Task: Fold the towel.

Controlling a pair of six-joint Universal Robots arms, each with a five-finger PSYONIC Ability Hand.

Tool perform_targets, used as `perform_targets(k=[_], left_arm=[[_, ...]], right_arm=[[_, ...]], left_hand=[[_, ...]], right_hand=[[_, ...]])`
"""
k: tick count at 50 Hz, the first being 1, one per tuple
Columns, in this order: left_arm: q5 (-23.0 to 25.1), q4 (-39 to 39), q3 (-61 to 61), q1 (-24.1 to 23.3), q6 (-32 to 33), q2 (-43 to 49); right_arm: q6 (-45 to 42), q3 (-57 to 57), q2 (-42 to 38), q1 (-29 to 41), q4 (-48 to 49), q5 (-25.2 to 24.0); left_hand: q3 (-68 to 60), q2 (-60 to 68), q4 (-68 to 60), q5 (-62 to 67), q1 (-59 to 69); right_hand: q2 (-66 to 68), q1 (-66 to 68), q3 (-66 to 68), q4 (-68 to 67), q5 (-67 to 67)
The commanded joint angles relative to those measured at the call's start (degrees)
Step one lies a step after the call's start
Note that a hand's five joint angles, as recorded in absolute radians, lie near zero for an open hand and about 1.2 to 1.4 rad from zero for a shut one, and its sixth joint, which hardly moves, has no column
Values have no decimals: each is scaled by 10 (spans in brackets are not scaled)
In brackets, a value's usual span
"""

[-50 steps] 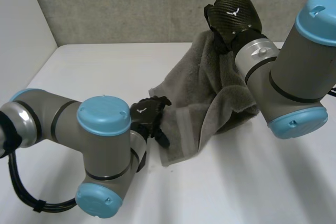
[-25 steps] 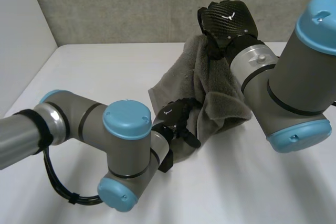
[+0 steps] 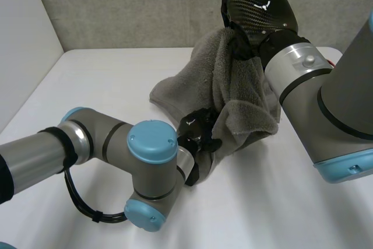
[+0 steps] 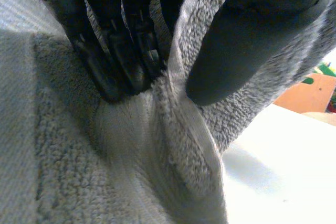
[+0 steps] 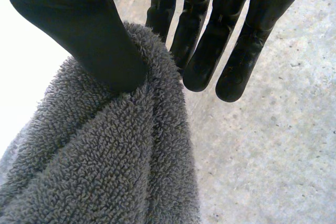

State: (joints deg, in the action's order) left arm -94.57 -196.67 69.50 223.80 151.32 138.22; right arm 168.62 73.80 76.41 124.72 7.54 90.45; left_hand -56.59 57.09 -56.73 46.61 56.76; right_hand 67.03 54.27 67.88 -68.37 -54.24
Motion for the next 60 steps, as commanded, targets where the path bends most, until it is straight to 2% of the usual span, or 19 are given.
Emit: perform_targets(k=[1, 7, 9, 12, 14, 15, 17, 22, 28, 29, 30, 31, 38, 42, 47, 48, 51, 57, 60], left_arm=[[-16, 9, 17, 4, 7, -18], [-20, 46, 50, 19, 43, -92], [-19, 72, 79, 68, 88, -145], [-18, 83, 96, 91, 112, -177], [-11, 100, 128, 123, 160, -236], [-11, 100, 129, 123, 160, -236], [-9, 117, 158, 144, 204, -282], [-4, 139, 209, 148, 248, -333], [-1, 140, 255, 137, 264, -350], [-1, 140, 255, 137, 264, -350], [-1, 140, 257, 133, 265, -349], [-1, 140, 257, 133, 265, -349], [-4, 141, 246, 133, 267, -352], [-4, 146, 231, 135, 267, -370], [-4, 149, 200, 137, 267, -404], [-4, 150, 187, 137, 267, -414], [-4, 151, 166, 138, 266, -433], [-4, 149, 142, 132, 263, -441], [-5, 149, 138, 131, 261, -443]], right_arm=[[1, -2, 5, -7, 1, -3], [-44, -14, -4, -22, -29, -11], [-68, -17, -5, -36, -41, -14], [-110, -23, -20, -74, -59, -21], [-124, -29, -32, -88, -66, -23], [-129, -35, -45, -99, -72, -28], [-130, -42, -59, -107, -76, -34], [-126, -74, -122, -121, -76, -52], [-91, -137, -228, -116, -79, -81], [-81, -146, -250, -113, -81, -86], [-81, -147, -250, -113, -81, -86], [-80, -152, -263, -109, -83, -84], [-76, -142, -243, -105, -123, -61], [-77, -78, -156, -120, -155, -51], [-75, 24, -75, -158, -159, -62], [-75, 56, -56, -165, -158, -69], [-73, 109, -35, -172, -158, -88], [-53, 177, -31, -178, -159, -122], [-11, 209, -33, -175, -154, -145]], left_hand=[[-234, 229, -233, 234, 232], [-234, 229, -233, 234, 232], [-234, 229, -233, 234, 232], [-234, 229, -233, 234, 232], [-234, 229, -233, 234, 232], [-234, 229, -233, 234, 232], [-234, 229, -233, 234, 232], [-234, 229, -233, 234, 232], [-234, 229, -233, 234, 232], [-234, 229, -233, 234, 232], [-234, 229, -233, 234, 232], [-234, 229, -233, 234, 232], [-234, 229, -233, 234, 232], [-234, 229, -233, 234, 232], [-234, 229, -233, 234, 232], [-234, 229, -233, 234, 232], [-234, 229, -233, 234, 232], [-234, 229, -233, 234, 232], [-234, 229, -233, 234, 232]], right_hand=[[130, 257, 121, -116, -158], [130, 257, 121, -116, -158], [130, 257, 121, -116, -158], [130, 257, 121, -116, -158], [130, 257, 121, -116, -158], [130, 257, 121, -116, -158], [130, 257, 121, -116, -158], [130, 257, 121, -116, -158], [130, 257, 121, -116, -158], [-136, -9, -145, 150, 108], [-139, -11, -147, 152, 111], [-570, -443, -579, 584, 542], [-570, -443, -579, 584, 542], [-570, -443, -579, 584, 542], [-553, -426, -562, 567, 525], [-478, -350, -486, 491, 450], [-402, -274, -410, 415, 374], [-356, -228, -364, 369, 328], [-357, -230, -366, 371, 330]])
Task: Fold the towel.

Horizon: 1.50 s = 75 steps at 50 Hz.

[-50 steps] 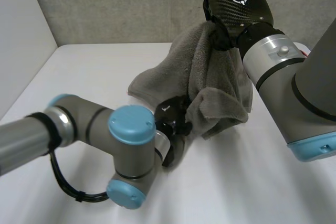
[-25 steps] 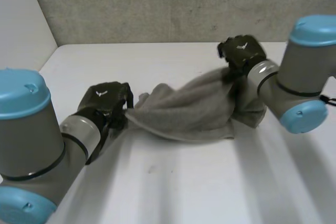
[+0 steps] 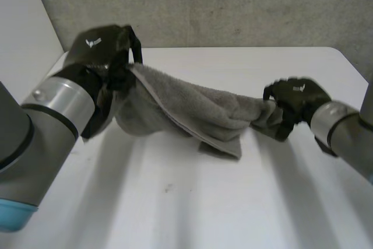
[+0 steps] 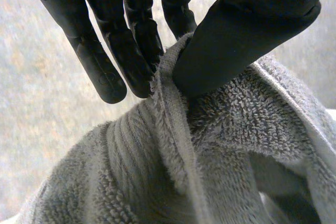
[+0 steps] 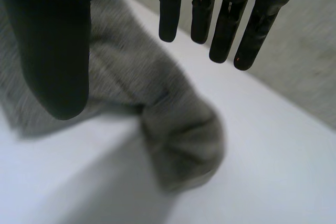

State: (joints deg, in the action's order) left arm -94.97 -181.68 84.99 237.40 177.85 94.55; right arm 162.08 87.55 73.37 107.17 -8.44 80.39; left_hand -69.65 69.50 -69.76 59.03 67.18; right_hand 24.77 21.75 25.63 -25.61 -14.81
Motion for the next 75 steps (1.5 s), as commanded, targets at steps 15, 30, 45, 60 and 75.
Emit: perform_targets(k=[15, 30, 45, 60, 75], left_arm=[[-3, -1, -12, -16, -6, -5], [-4, 0, -10, -33, -7, -9], [-7, -1, 10, -57, -9, -71], [-6, -2, 44, 3, -9, -59], [-6, -1, 91, 10, -9, 5]], right_arm=[[248, 56, -113, 44, 107, -119], [240, -19, -164, 98, 163, -10], [212, -101, -226, 123, 125, 13], [39, -191, -3, -24, -14, -44], [4, -491, -277, 62, -151, -22]], left_hand=[[-103, 105, -102, 110, 128], [-103, 105, -102, 110, 128], [-103, 105, -102, 110, 128], [-103, 105, -102, 110, 128], [-103, 105, -102, 110, 128]], right_hand=[[5, 35, -4, 4, -4], [58, 89, 50, -50, -58], [552, 582, 543, -544, -552], [552, 582, 544, -544, -552], [552, 582, 544, -544, -552]])
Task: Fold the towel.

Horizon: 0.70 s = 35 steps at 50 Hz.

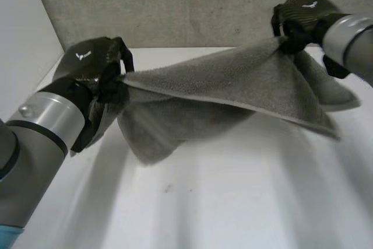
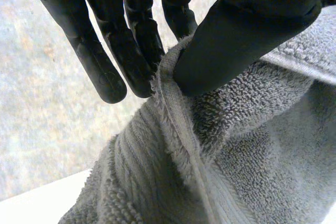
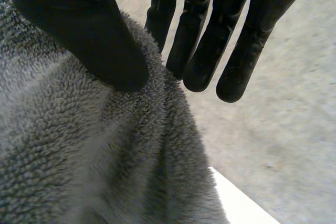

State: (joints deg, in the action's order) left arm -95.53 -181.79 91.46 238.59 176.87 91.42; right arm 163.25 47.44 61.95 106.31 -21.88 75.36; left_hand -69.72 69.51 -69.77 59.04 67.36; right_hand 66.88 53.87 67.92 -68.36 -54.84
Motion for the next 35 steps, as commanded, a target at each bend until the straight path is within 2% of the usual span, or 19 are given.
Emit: perform_targets(k=[1, 2, 3, 4, 5, 6, 7, 9, 13, 15, 16, 20, 21, 23, 27, 29, 35], left_arm=[[0, 0, 26, -1, 0, 37], [0, 0, 32, -1, 0, 48], [0, 0, 35, -1, 0, 59], [0, 0, 36, -1, 0, 59], [-1, 0, 37, -2, 0, 69], [-1, 1, 38, -1, 0, 79], [-1, 1, 38, -1, 0, 79], [0, 1, 38, -1, 0, 88], [-1, 1, 37, 8, 2, 104], [-1, 0, 37, 26, 8, 115], [-1, 0, 37, 26, 8, 115], [0, -3, 32, 32, 9, 125], [0, -4, 30, 39, 10, 131], [0, -5, 29, 46, 10, 135], [0, -5, 28, 55, 10, 147], [1, -5, 28, 57, 10, 151], [1, -6, 28, 58, 10, 162]], right_arm=[[-8, -90, -163, 71, -17, 29], [-23, -90, -190, 79, -17, 44], [-48, -88, -211, 86, -17, 61], [-48, -88, -211, 86, -17, 61], [-76, -82, -225, 90, -17, 81], [-100, -70, -230, 93, -16, 103], [-101, -70, -230, 93, -16, 103], [-123, -41, -217, 94, -14, 134], [-122, -18, -192, 90, -14, 141], [-106, 78, -108, 80, 2, 125], [-106, 78, -107, 80, 2, 125], [-92, 213, -6, 32, 58, 89], [-92, 214, -5, 32, 58, 88], [-92, 310, 47, 8, 83, 61], [-93, 380, 65, -4, 105, 38], [-98, 450, 69, -17, 153, 17], [-101, 528, 74, -28, 233, -6]], left_hand=[[-103, 105, -102, 110, 126], [-103, 105, -102, 110, 126], [-103, 105, -102, 110, 126], [-103, 105, -102, 110, 126], [-103, 105, -102, 110, 126], [-103, 105, -102, 110, 126], [-103, 105, -102, 110, 126], [-103, 105, -102, 110, 126], [-103, 105, -102, 110, 126], [-103, 105, -102, 110, 126], [-103, 105, -102, 110, 126], [-103, 105, -102, 110, 126], [-103, 105, -102, 110, 126], [-103, 105, -102, 110, 126], [-103, 105, -102, 110, 126], [-103, 105, -102, 110, 126], [-103, 105, -102, 110, 126]], right_hand=[[131, 261, 121, -116, -152], [131, 261, 121, -116, -152], [45, 175, 35, -30, -66], [44, 174, 34, -30, -65], [-324, -194, -334, 338, 303], [-569, -439, -579, 584, 548], [-569, -439, -579, 584, 548], [-569, -439, -579, 584, 548], [-569, -439, -579, 584, 548], [-569, -439, -579, 584, 548], [-569, -439, -579, 584, 548], [-569, -439, -579, 584, 548], [-569, -439, -579, 584, 548], [-452, -322, -463, 467, 432], [-396, -266, -407, 411, 376], [-355, -225, -365, 369, 334], [-322, -192, -333, 337, 302]])
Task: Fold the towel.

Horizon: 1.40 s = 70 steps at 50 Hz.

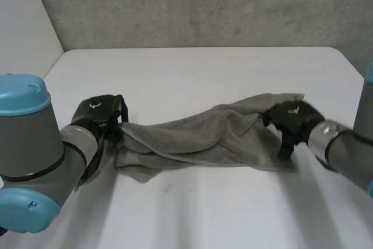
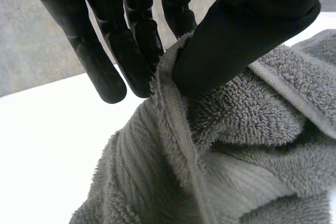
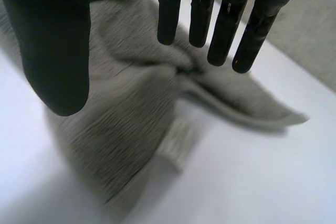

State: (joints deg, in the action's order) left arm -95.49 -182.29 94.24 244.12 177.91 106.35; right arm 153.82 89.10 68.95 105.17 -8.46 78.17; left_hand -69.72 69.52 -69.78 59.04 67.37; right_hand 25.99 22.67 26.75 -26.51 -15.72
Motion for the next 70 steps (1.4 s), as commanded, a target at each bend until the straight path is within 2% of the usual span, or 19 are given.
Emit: perform_targets(k=[1, 8, 15, 25, 30, 31, 32, 36, 39, 41, 42, 44, 50, 53, 55, 56, 58, 62, 70], left_arm=[[0, -1, 0, 3, 0, 14], [0, -1, 0, 4, 0, 15], [0, 0, 2, 7, 0, 14], [0, 1, 5, 7, 0, 13], [0, 1, 5, 7, 0, 13], [0, 1, 5, 7, 0, 13], [-1, 3, 4, 7, 0, 13], [-1, 13, -1, 7, 1, 9], [0, 37, -2, 5, 8, -4], [0, 55, -7, 5, 19, -21], [1, 79, -15, 6, 38, -45], [1, 120, -32, 7, 75, -79], [3, 170, -68, 7, 121, -123], [6, 206, -86, 11, 156, -135], [7, 263, -96, 27, 212, -133], [7, 264, -96, 27, 212, -133], [9, 317, -93, 47, 256, -123], [9, 338, -91, 54, 280, -79], [7, 316, -123, 65, 285, 50]], right_arm=[[-6, 129, 4, -20, 122, -42], [-10, 159, -12, -28, 194, -63], [-19, 151, -36, -28, 223, -63], [-34, 133, -69, -28, 231, -56], [-39, 125, -74, -28, 236, -55], [-38, 121, -75, -28, 240, -54], [-36, 118, -70, -29, 245, -52], [-30, 118, -50, -44, 256, -35], [-30, 112, 14, -54, 249, -13], [-30, 96, 92, -57, 214, -7], [-30, 96, 92, -57, 214, -7], [-35, 69, 146, -58, 133, -15], [-41, 0, 180, -58, -6, -24], [-85, -57, 195, -58, -130, -42], [-110, -65, 194, -58, -164, -47], [-110, -65, 194, -58, -164, -47], [-175, -67, 179, -56, -222, -52], [-254, -67, 111, -51, -275, -42], [-256, -110, -7, -32, -265, -33]], left_hand=[[-103, 105, -102, 110, 126], [-103, 105, -102, 110, 126], [-103, 105, -102, 110, 126], [-103, 105, -102, 110, 126], [-103, 105, -102, 110, 126], [-103, 105, -102, 110, 126], [-103, 105, -102, 110, 126], [-103, 105, -102, 110, 126], [-103, 105, -102, 110, 126], [-103, 105, -102, 110, 126], [-103, 105, -102, 110, 126], [-103, 105, -102, 110, 126], [-103, 105, -102, 110, 126], [-103, 105, -102, 110, 126], [-103, 105, -102, 110, 126], [-103, 105, -102, 110, 126], [-103, 105, -102, 110, 126], [-103, 105, -102, 110, 126], [-103, 105, -102, 110, 126]], right_hand=[[87, 120, 79, -81, -89], [107, 140, 99, -101, -109], [176, 209, 168, -170, -178], [174, 207, 166, -169, -177], [314, 347, 306, -308, -316], [468, 502, 461, -463, -471], [539, 573, 532, -534, -542], [540, 573, 533, -535, -543], [540, 573, 533, -535, -543], [540, 573, 533, -535, -543], [540, 573, 533, -535, -543], [540, 573, 533, -535, -543], [540, 573, 533, -535, -543], [540, 573, 533, -535, -543], [540, 573, 533, -535, -543], [540, 573, 533, -535, -543], [540, 573, 533, -535, -543], [540, 573, 533, -535, -543], [540, 573, 533, -535, -543]])
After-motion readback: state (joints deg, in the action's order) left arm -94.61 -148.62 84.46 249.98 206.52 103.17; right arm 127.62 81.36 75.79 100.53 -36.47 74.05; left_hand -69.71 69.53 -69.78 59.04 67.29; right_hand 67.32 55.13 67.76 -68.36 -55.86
